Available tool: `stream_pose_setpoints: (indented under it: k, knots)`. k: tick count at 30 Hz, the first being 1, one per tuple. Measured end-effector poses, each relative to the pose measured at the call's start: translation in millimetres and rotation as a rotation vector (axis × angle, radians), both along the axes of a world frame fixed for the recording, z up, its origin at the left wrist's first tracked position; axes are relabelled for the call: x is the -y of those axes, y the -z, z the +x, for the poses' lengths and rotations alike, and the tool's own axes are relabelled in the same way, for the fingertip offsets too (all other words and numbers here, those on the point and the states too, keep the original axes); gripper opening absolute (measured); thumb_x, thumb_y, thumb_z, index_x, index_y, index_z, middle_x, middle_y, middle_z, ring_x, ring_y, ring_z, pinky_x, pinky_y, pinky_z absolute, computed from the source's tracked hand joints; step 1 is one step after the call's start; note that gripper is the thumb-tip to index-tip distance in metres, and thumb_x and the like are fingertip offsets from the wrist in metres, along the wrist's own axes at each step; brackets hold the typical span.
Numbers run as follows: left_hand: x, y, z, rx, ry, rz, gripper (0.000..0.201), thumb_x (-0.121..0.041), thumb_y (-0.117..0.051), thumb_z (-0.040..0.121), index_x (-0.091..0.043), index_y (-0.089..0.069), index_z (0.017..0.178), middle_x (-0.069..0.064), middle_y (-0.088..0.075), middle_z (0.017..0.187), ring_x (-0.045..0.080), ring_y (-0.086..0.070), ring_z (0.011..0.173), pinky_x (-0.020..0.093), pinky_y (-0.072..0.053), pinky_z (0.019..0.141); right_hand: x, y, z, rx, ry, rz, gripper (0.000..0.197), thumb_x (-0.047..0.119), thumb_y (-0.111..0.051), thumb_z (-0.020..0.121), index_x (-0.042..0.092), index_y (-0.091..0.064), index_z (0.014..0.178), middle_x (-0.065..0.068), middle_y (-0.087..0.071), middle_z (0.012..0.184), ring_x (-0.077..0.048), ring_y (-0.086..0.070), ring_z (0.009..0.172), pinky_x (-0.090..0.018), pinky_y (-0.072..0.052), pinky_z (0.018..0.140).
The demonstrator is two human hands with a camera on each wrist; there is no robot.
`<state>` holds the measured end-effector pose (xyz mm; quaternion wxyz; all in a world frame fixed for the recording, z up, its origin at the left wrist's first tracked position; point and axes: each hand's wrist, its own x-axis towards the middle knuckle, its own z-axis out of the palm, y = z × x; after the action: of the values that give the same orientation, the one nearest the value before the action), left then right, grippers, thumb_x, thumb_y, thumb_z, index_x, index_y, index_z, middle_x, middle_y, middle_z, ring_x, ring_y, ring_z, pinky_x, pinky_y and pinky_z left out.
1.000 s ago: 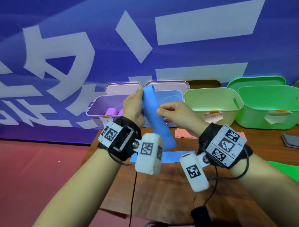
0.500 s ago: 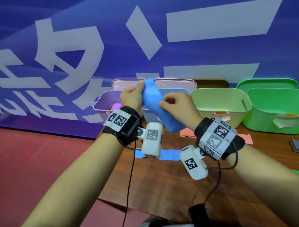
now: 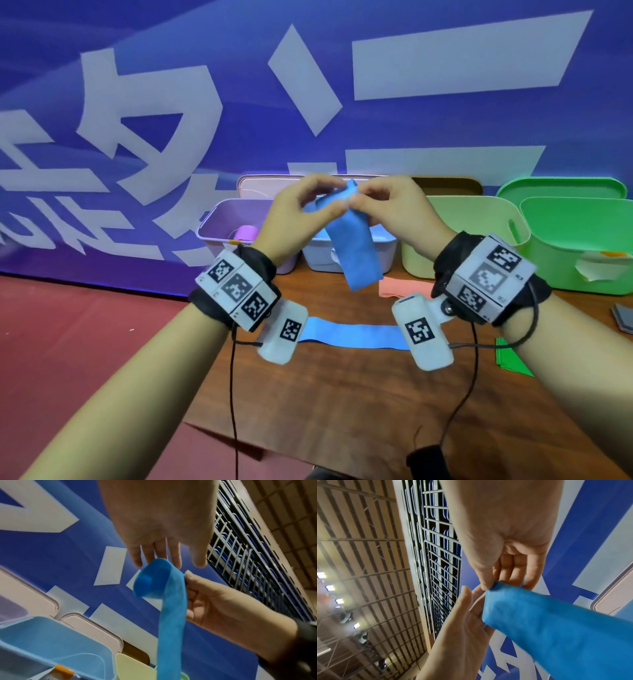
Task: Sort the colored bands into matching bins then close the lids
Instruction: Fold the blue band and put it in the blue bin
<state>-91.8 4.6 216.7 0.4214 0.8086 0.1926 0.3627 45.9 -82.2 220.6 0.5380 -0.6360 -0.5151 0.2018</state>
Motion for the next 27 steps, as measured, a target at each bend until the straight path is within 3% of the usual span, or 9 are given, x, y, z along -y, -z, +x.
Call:
stream_pose_setpoints:
  k: [3, 7, 13, 17, 21, 27]
  knots:
    - [3, 4, 3, -0.058, 0.009, 0.048, 0.03, -0.026, -0.068, 0.076, -0.024, -0.06, 0.105, -0.009, -0.064, 0.106, 0.01, -0.061, 0.104, 0.02, -0.047, 0.093, 2, -3, 3, -0.055, -0.003, -0.011, 0.022, 0.012, -0.059, 0.089, -0.007, -0.065, 0.08, -0.012, -0.058, 0.072, -0.015, -0.054, 0.069, -0.024, -0.053, 0.063]
    - [5, 3, 8, -0.066, -0.034, 0.078, 0.026, -0.006, -0.068, 0.082, -0.014, -0.062, 0.106, 0.001, -0.067, 0.105, 0.009, -0.063, 0.1, 0.017, -0.049, 0.086, 3, -3, 6, -0.036, 0.03, -0.018, 0.03, 0.02, -0.06, 0.089, -0.009, -0.066, 0.083, -0.023, -0.059, 0.072, -0.019, -0.053, 0.066, -0.026, -0.05, 0.058]
    - [8, 4, 16, -0.142, -0.09, 0.203, 0.02, -0.009, -0.064, 0.084, -0.009, -0.062, 0.104, -0.001, -0.067, 0.092, 0.013, -0.063, 0.088, 0.02, -0.05, 0.078, 0, 2, 10, -0.022, 0.136, -0.069, 0.046, 0.034, -0.062, 0.087, -0.01, -0.066, 0.074, -0.026, -0.059, 0.068, -0.022, -0.054, 0.06, -0.034, -0.048, 0.059]
    - [7, 5, 18, -0.15, -0.118, 0.171, 0.017, -0.004, -0.061, 0.085, -0.008, -0.063, 0.102, -0.001, -0.066, 0.092, 0.013, -0.062, 0.089, 0.018, -0.049, 0.077, 3, 2, 10, -0.167, 0.085, -0.152, 0.033, 0.035, -0.061, 0.088, 0.005, -0.071, 0.077, -0.009, -0.066, 0.07, -0.017, -0.06, 0.06, -0.024, -0.047, 0.055]
    - [4, 3, 20, -0.172, -0.132, 0.115, 0.017, -0.01, -0.061, 0.084, -0.014, -0.063, 0.1, 0.001, -0.069, 0.098, 0.011, -0.063, 0.092, 0.02, -0.05, 0.08, 7, 1, 10, -0.303, 0.038, -0.18, 0.03, 0.037, -0.051, 0.093, 0.018, -0.068, 0.079, 0.005, -0.066, 0.069, -0.008, -0.059, 0.061, -0.023, -0.049, 0.058]
    - [-3, -1, 23, -0.288, -0.113, 0.107, 0.016, -0.002, -0.06, 0.082, -0.018, -0.06, 0.086, 0.0, -0.065, 0.088, 0.013, -0.059, 0.081, 0.026, -0.049, 0.074, 9, 0, 16, -0.209, 0.01, -0.226, 0.021, 0.018, -0.053, 0.086, 0.009, -0.068, 0.076, 0.001, -0.062, 0.066, -0.011, -0.05, 0.06, -0.021, -0.046, 0.053]
